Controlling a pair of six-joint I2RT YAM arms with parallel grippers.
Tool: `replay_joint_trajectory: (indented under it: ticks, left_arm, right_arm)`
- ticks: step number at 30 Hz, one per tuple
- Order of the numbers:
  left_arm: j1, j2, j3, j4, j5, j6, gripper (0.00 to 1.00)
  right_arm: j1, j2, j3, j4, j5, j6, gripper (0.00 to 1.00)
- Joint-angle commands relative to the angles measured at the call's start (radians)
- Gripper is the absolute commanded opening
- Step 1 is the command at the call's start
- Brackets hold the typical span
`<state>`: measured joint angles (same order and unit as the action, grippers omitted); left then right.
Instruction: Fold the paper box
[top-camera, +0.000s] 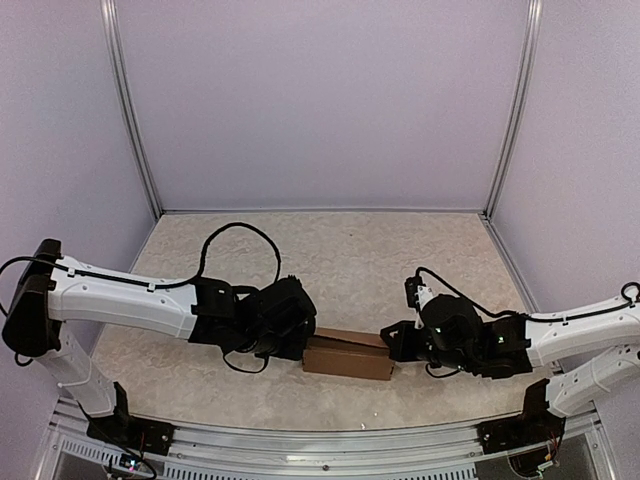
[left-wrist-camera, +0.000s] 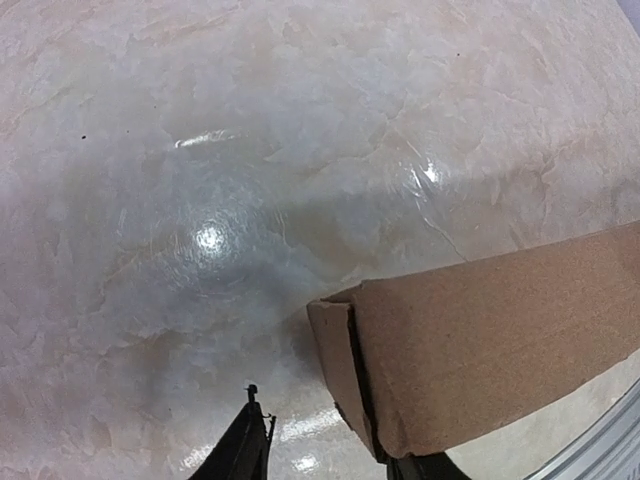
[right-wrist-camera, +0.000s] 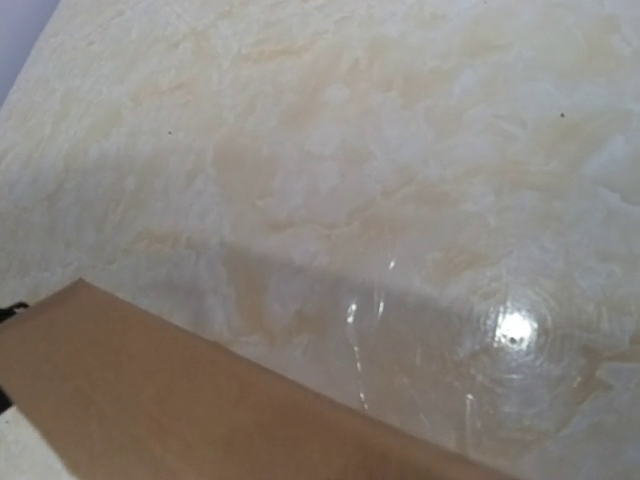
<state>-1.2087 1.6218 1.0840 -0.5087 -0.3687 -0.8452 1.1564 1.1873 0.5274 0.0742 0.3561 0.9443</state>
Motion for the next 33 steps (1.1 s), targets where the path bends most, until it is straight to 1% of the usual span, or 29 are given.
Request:
replay_joint_trajectory:
  ticks: [1, 5, 10, 18, 24, 25, 26, 31, 32, 33]
  left_arm:
    - [-0.018, 0.019, 0.01, -0.074, 0.009, 0.015, 0.46]
    - [-0.028, -0.015, 0.009, -0.066, 0.003, 0.037, 0.58]
    - [-0.029, -0.075, -0.031, -0.015, -0.001, 0.065, 0.66]
    - [-0.029, -0.152, -0.06, 0.045, 0.039, 0.11, 0.73]
    - [-0.029, -0.22, -0.079, 0.057, 0.079, 0.159, 0.71]
    - [-0.029, -0.235, -0.084, 0.065, 0.083, 0.167, 0.68]
    - [-0.027, -0.252, -0.088, 0.079, 0.084, 0.174, 0.6]
    - [0.028, -0.294, -0.112, 0.18, 0.18, 0.202, 0.09]
    - [0.044, -0.294, -0.113, 0.201, 0.2, 0.209, 0.03]
    - [0.058, -0.293, -0.112, 0.224, 0.217, 0.217, 0.0]
  right_arm:
    - [0.008, 0.031, -0.007, -0.003, 0.005, 0.004, 0.0]
    - [0.008, 0.046, -0.009, 0.001, 0.006, 0.002, 0.0]
    - [0.008, 0.06, -0.017, 0.015, 0.004, 0.004, 0.0]
    - [0.009, 0.07, -0.016, 0.033, 0.01, -0.008, 0.0]
    - [0.008, 0.038, 0.01, 0.004, 0.026, -0.047, 0.0]
    - [0.008, 0.029, 0.012, -0.002, 0.028, -0.056, 0.0]
    - [0.008, 0.02, 0.016, -0.005, 0.029, -0.066, 0.0]
    - [0.009, -0.046, 0.013, 0.002, 0.019, -0.104, 0.0]
    - [0.008, -0.066, 0.011, 0.005, 0.014, -0.112, 0.0]
    - [0.009, -0.08, 0.009, 0.009, 0.008, -0.122, 0.0]
